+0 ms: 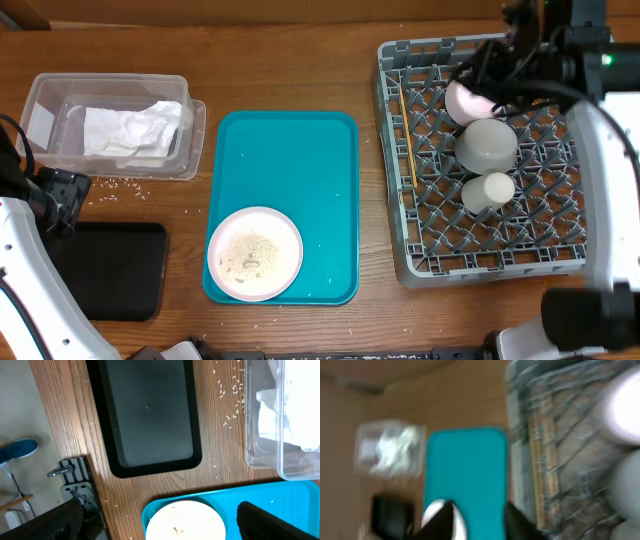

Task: Sort waste into correct bins and load items into the dishwasher

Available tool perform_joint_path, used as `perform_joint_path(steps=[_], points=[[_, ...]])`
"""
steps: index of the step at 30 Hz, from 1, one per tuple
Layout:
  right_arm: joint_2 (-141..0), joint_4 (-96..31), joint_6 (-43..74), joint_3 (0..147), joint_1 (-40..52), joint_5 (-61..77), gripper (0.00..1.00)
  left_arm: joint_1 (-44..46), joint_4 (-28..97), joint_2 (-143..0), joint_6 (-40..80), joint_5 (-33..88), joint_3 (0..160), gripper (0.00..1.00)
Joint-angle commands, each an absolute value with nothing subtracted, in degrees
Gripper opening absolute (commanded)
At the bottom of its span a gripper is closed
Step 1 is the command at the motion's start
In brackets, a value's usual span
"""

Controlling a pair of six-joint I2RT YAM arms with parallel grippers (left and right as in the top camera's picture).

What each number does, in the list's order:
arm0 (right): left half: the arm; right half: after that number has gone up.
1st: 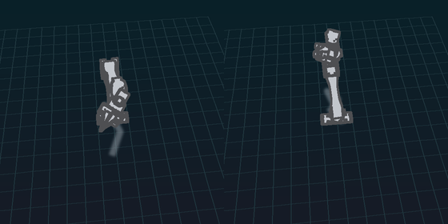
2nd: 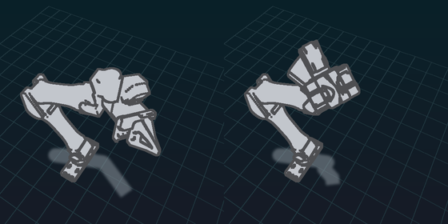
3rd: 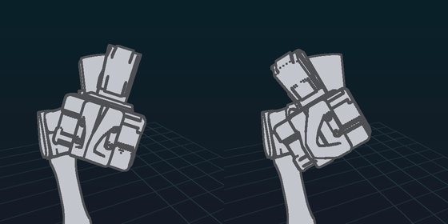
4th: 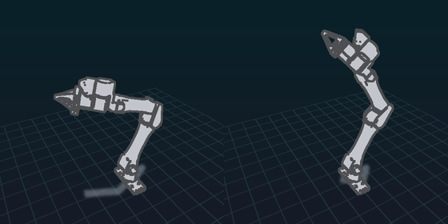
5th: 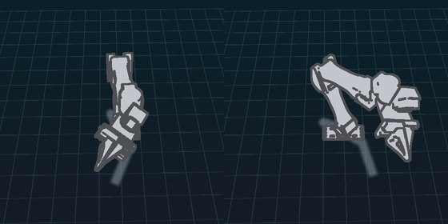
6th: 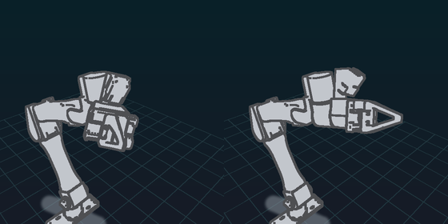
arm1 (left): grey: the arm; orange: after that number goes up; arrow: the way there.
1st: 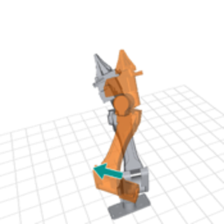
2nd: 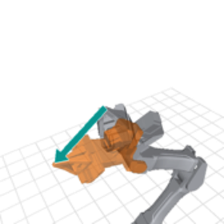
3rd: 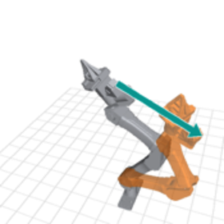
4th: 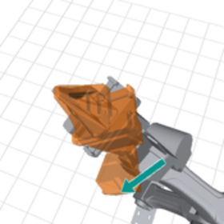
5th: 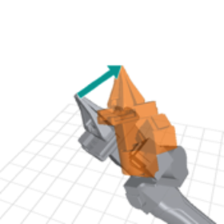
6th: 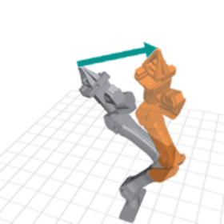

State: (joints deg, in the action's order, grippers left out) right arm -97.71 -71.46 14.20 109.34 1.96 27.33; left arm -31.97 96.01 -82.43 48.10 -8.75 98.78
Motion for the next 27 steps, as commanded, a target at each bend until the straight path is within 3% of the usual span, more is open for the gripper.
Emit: perform_joint_path(steps=[1,4,5,11,27], points=[[-98.1,-75.4,8.5,108.6,10.7,32.9,0.54,-31.8,95.9,-82.5,48.9,-9.0,99.5,1.0],[-98.2,-75.0,7.4,105.0,18.9,32.9,0.95,-31.8,96.0,-82.5,48.9,-9.0,99.5,1.0],[-98.2,-74.4,7.4,103.9,21.9,33.7,1.0,-31.8,95.9,-82.5,48.9,-9.0,99.5,1.0],[-98.2,-68.7,7.6,102.9,34.6,35.7,1.0,-31.8,95.9,-82.5,48.9,-9.0,99.5,1.0],[-99.0,-63.2,10.5,102.0,51.4,25.5,1.0,-31.8,95.9,-82.5,48.9,-9.0,99.5,1.0]])
